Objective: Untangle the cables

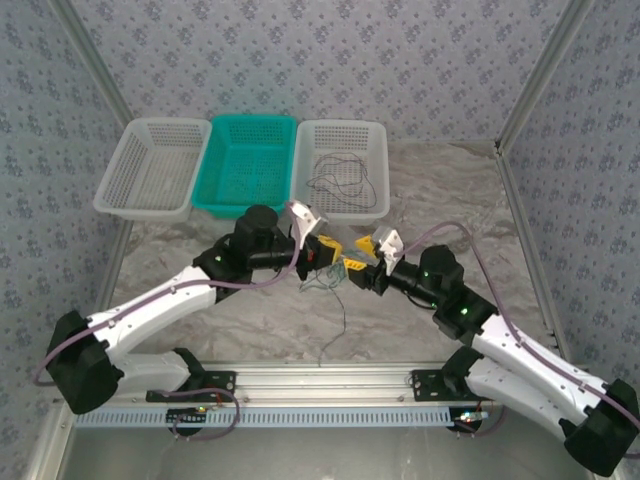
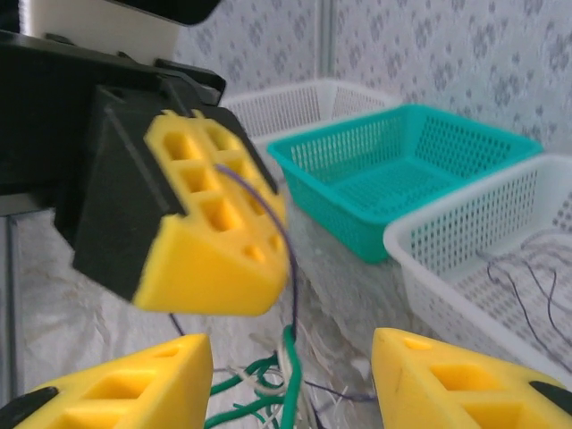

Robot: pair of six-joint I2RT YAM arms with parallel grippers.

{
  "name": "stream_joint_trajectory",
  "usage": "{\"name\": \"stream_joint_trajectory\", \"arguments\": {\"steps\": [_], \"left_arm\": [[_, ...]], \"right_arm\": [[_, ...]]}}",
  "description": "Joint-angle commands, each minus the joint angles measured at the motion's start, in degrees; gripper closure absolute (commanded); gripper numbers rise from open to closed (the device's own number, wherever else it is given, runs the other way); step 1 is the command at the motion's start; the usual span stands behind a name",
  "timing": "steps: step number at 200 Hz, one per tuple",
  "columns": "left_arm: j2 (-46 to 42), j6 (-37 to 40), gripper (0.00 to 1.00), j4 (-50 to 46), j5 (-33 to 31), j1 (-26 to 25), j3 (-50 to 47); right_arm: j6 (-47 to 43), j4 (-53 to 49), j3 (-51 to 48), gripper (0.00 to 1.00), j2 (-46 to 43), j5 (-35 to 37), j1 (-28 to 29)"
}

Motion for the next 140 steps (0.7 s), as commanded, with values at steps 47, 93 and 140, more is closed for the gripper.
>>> {"name": "stream_joint_trajectory", "arguments": {"steps": [47, 93, 140], "left_arm": [[2.9, -3.7, 1.00, 9.0, 3.8, -0.9, -6.8], [-0.1, -3.9, 1.00, 8.3, 2.9, -0.8, -8.2], [-11.2, -6.3, 1.00, 6.3, -0.1, 1.5, -5.2]], "right_arm": [[-0.8, 4.7, -4.1, 0.48, 14.1, -12.5, -0.8], [2.0, 18.6, -6.7, 0.78, 24.2, -0.7, 1.4], [3.8, 19.2, -6.6, 1.00, 33.5, 7.5, 3.5]]}}
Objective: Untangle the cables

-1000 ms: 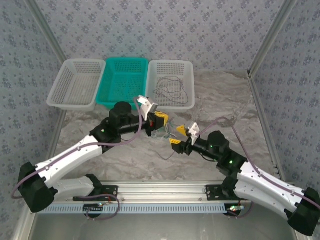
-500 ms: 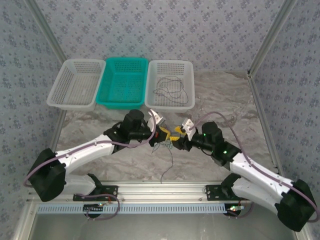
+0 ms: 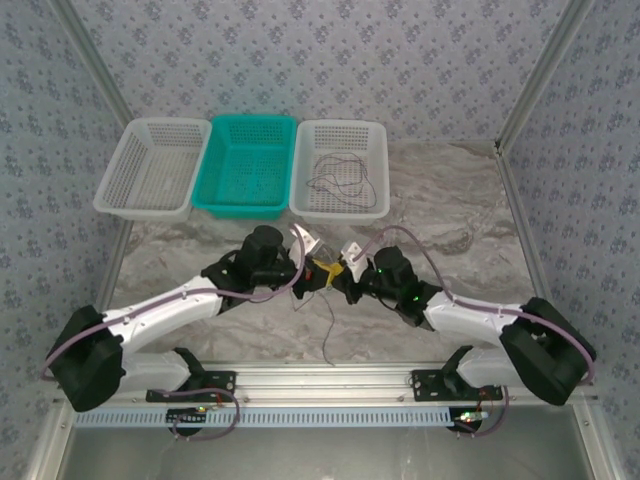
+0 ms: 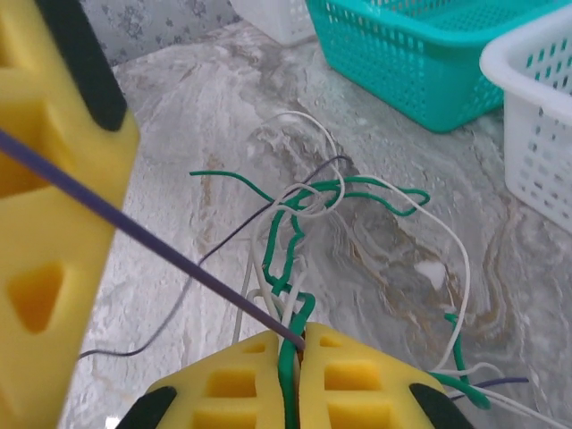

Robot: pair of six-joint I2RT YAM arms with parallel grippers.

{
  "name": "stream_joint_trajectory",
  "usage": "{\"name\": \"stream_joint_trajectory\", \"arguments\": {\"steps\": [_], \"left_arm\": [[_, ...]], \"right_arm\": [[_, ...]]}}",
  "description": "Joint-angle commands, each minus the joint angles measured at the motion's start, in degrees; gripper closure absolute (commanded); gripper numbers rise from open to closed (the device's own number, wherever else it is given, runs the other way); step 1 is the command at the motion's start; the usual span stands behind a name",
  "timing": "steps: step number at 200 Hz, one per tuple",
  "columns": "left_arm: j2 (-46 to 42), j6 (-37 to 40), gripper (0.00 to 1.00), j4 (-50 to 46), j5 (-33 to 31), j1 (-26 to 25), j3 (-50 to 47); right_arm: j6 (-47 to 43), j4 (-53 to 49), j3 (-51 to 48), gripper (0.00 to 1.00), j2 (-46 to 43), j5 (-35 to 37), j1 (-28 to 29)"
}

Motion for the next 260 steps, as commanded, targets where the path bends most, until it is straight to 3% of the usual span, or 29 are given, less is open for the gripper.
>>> {"name": "stream_joint_trajectory", "arguments": {"steps": [1, 60, 88, 121, 159, 175, 191, 209, 219, 235, 260], "left_arm": [[-10.3, -1.3, 1.00, 5.4, 0.3, 1.6, 4.0], [-22.7, -3.6, 1.00, -6.1, -9.8, 8.4, 12.1], [-26.3, -6.3, 1.00, -14.0, -15.9, 15.4, 14.2], [-28.8, -9.5, 1.00, -18.6, -15.3, 25.5, 13.2], [-30.1, -12.1, 1.00, -16.9, -12.6, 31.5, 9.5], [-29.3, -12.0, 1.00, -14.5, -9.1, 31.7, 7.8], [-27.5, -11.4, 1.00, -9.0, -0.8, 31.3, 5.1], [-23.9, -9.3, 1.00, -4.6, 7.0, 27.7, 1.6], [-21.9, -5.8, 1.00, -6.7, 5.8, 23.7, 0.4], [-19.5, -1.7, 1.00, -10.2, -1.9, 17.4, -3.0], [-18.3, -6.6, 1.00, -6.5, -6.4, 15.3, -9.9]], "right_arm": [[2.2, -3.0, -1.2, 1.00, 4.6, 8.7, 0.7], [8.9, -4.8, -3.2, 1.00, 10.7, 14.2, 4.2], [9.6, -4.0, -4.3, 1.00, 12.1, 14.5, 5.9], [9.9, -3.1, -6.2, 0.98, 11.8, 15.4, 7.9], [10.0, -3.8, -8.5, 0.97, 10.7, 18.1, 9.6], [8.9, -4.3, -9.0, 0.94, 10.3, 17.6, 10.7], [6.5, -5.2, -8.3, 0.89, 10.5, 15.8, 12.7], [4.5, -7.5, -6.3, 0.80, 10.2, 12.4, 14.2], [4.6, -7.3, -5.8, 0.75, 9.2, 11.5, 14.5], [4.9, -7.7, -5.4, 0.72, 6.6, 11.8, 14.6], [4.6, -11.5, -5.3, 0.70, -0.1, 14.3, 14.5]]}}
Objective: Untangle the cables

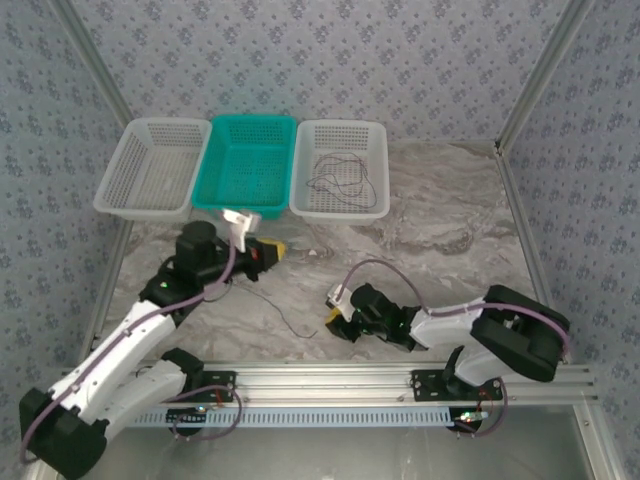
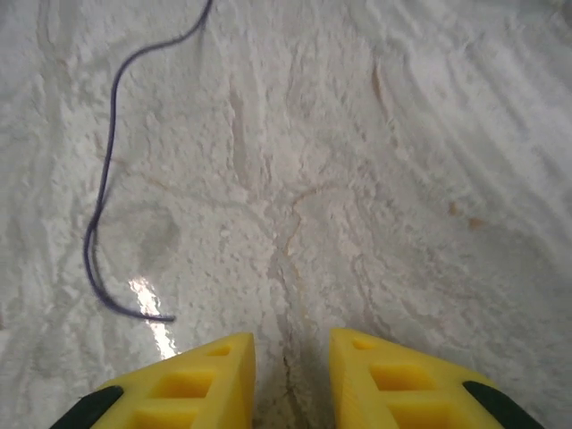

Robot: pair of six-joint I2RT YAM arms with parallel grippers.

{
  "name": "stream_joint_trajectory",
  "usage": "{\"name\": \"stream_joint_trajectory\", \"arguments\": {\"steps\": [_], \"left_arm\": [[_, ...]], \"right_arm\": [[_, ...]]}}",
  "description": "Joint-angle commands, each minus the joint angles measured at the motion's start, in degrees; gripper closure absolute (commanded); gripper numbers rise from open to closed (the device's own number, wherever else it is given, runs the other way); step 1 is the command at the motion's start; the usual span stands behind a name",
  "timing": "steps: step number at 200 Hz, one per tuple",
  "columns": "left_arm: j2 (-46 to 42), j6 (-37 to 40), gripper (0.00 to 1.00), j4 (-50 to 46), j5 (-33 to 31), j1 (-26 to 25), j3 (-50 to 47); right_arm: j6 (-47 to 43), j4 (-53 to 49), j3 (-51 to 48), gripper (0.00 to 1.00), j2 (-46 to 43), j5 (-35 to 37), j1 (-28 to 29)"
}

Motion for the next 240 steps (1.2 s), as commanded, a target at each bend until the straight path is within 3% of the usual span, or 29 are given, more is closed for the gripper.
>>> {"name": "stream_joint_trajectory", "arguments": {"steps": [1, 36, 63, 77, 88, 113, 122, 150, 173, 199, 240], "left_arm": [[1.0, -1.2, 1.00, 4.3, -6.2, -1.2, -6.1], [-2.6, -3.7, 1.00, 9.8, -4.8, -1.6, -8.7], [-1.8, -0.7, 1.00, 5.9, -1.9, -1.8, -5.5], [-0.3, 0.5, 1.00, 3.3, -0.9, -1.7, -4.5], [0.9, 0.3, 1.00, 0.6, -1.7, -1.9, -4.1], [1.8, -6.6, 1.00, -11.9, -15.4, -2.0, -5.4], [0.9, -9.3, 1.00, -15.1, -17.5, -2.1, -6.8], [-8.7, -17.5, 1.00, -15.4, -20.6, -3.3, -14.3], [-14.6, -20.5, 1.00, -16.1, -22.6, -3.2, -17.9], [-15.4, -21.8, 1.00, -19.4, -23.3, -3.2, -18.3], [-15.0, -22.5, 1.00, -20.0, -24.6, -3.2, -18.5]], "right_arm": [[-0.9, -6.7, 1.1, 0.70, -6.5, 3.1, 0.1], [4.4, -6.0, 0.9, 0.60, -17.3, 3.3, -3.5], [20.0, 4.1, 1.4, 0.51, -18.0, -1.6, -8.4], [29.8, -0.1, 5.6, 0.44, -15.2, -1.2, -9.0], [34.3, -5.4, 10.0, 0.45, -11.6, -3.9, -9.1], [39.1, -19.4, 20.5, 0.52, -1.3, -9.6, -11.0], [40.7, -22.4, 23.2, 0.54, 2.4, -11.4, -12.5], [41.1, -28.4, 31.3, 0.53, 10.8, -14.5, -13.3], [39.2, -36.3, 41.2, 0.40, 17.9, -16.6, -11.4], [37.9, -41.7, 51.7, 0.32, 26.0, -19.0, -8.4], [42.9, -42.2, 56.9, 0.35, 33.5, -18.4, -5.5]]}}
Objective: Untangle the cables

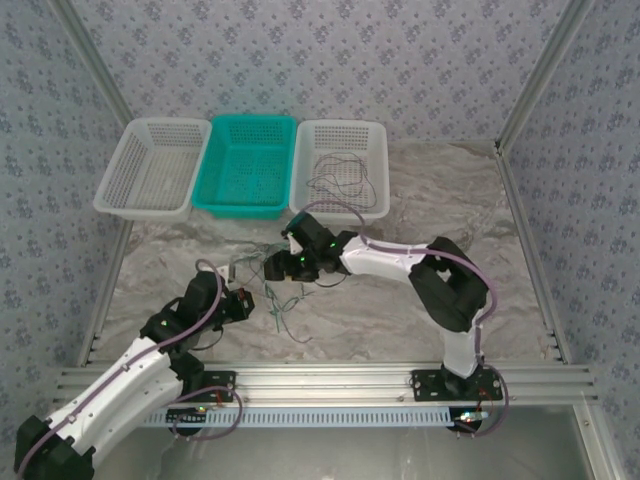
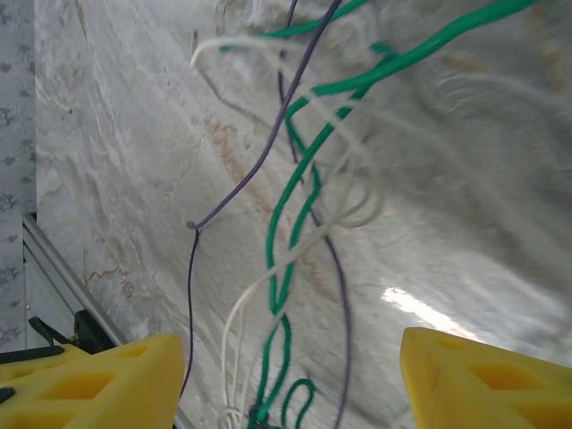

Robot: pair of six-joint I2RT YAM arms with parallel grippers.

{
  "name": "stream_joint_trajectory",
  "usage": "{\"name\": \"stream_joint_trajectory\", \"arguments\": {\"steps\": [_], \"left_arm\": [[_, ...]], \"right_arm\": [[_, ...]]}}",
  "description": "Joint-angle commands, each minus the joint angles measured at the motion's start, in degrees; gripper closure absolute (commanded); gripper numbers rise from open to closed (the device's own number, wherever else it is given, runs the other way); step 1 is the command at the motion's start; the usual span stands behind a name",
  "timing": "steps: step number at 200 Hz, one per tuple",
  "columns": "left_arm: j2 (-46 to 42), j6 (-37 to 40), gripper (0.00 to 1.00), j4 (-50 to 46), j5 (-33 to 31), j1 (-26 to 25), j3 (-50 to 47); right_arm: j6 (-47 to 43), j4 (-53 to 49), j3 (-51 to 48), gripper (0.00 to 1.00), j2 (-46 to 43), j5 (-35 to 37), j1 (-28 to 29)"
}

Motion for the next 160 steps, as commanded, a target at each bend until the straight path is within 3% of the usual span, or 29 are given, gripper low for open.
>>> {"name": "stream_joint_trajectory", "arguments": {"steps": [1, 43, 70, 100, 131, 160], "left_arm": [[0.1, -1.2, 1.00, -1.3, -1.7, -0.2, -0.1], [1.1, 0.4, 1.00, 0.2, -0.7, -0.2, -0.2], [-0.2, 0.8, 1.00, -0.5, -1.6, -0.2, 0.4], [-2.7, 0.9, 1.00, -2.5, -4.2, -0.2, 1.3], [-4.5, -1.0, 1.00, -6.6, -9.0, 0.1, 3.1], [-4.5, -3.0, 1.00, -14.9, -15.3, 2.7, 7.4]], "right_arm": [[3.3, -5.8, 2.7, 0.35, 3.6, -0.7, 1.2], [4.7, -6.0, 7.7, 0.31, 9.8, 0.4, 1.9], [5.7, -6.9, 12.2, 0.38, 14.1, 1.3, 2.4], [7.3, -5.8, 10.9, 0.61, 15.3, 2.4, 2.9], [7.1, -1.9, 5.5, 1.00, 10.5, 2.8, 1.3], [5.8, 1.6, -3.5, 1.00, -1.7, 6.9, -1.5]]}}
